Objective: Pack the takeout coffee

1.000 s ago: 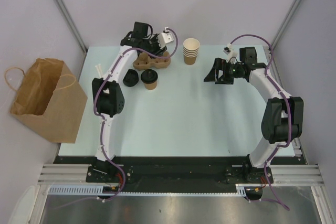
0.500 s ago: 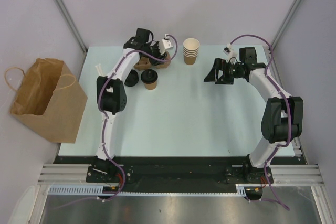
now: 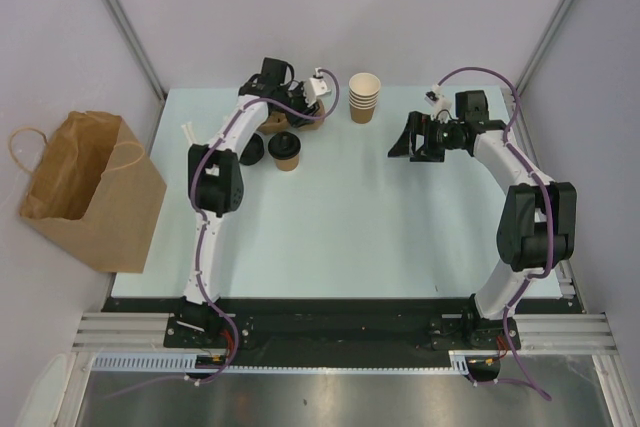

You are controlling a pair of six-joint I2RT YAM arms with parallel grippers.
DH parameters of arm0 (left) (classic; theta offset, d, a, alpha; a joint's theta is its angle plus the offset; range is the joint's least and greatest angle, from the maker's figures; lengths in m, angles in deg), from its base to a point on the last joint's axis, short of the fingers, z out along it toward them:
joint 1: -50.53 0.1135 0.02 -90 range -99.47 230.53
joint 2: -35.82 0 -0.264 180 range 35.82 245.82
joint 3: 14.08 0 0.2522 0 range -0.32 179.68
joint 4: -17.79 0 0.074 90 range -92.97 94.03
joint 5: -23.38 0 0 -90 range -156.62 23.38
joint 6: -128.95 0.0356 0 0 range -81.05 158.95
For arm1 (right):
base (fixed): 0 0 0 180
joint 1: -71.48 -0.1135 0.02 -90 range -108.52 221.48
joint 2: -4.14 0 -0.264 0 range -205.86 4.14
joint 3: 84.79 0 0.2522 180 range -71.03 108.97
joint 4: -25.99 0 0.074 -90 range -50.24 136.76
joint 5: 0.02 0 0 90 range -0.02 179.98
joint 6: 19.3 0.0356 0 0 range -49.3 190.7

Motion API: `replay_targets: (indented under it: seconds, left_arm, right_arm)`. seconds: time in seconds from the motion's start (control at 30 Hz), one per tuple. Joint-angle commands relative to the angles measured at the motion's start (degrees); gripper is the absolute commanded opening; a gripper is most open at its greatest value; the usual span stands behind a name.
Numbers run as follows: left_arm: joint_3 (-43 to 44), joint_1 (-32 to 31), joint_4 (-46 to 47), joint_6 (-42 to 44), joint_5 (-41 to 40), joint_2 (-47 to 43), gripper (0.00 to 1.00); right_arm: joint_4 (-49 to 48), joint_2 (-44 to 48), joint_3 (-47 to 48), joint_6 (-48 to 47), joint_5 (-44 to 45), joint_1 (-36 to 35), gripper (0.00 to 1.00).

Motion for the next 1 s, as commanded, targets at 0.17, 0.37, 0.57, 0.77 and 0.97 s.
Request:
replay_targets:
  seconds: [0.17, 0.37, 0.57, 0.77, 0.97]
  left_arm:
    - [2.4, 0.1, 1.9, -0.7, 1.1, 1.4, 0.42]
    - [2.5, 0.1, 2.5, -0.6, 1.2, 1.7, 0.34]
    - [2.6, 0.1, 2.0, 0.0, 0.8, 2.1, 0.35]
    - [2.7, 0.1, 2.1, 0.0, 0.5, 2.3, 0.36]
    - [2.7, 0.1, 1.9, 0.4, 0.7, 2.3, 0.28]
  right_arm:
    - [-1.2, -0.8, 2.8, 0.0, 0.0, 0.5, 0.99]
    - [-1.2, -1.0, 3.0, 0.1, 0.1, 0.6, 0.99]
    - [-1.1, -1.3, 3.5, 0.0, 0.1, 0.6, 0.99]
    - [-1.0, -1.7, 3.8, 0.0, 0.1, 0.5, 0.99]
    - [-0.8, -1.7, 3.9, -0.1, 0.2, 0.5, 0.99]
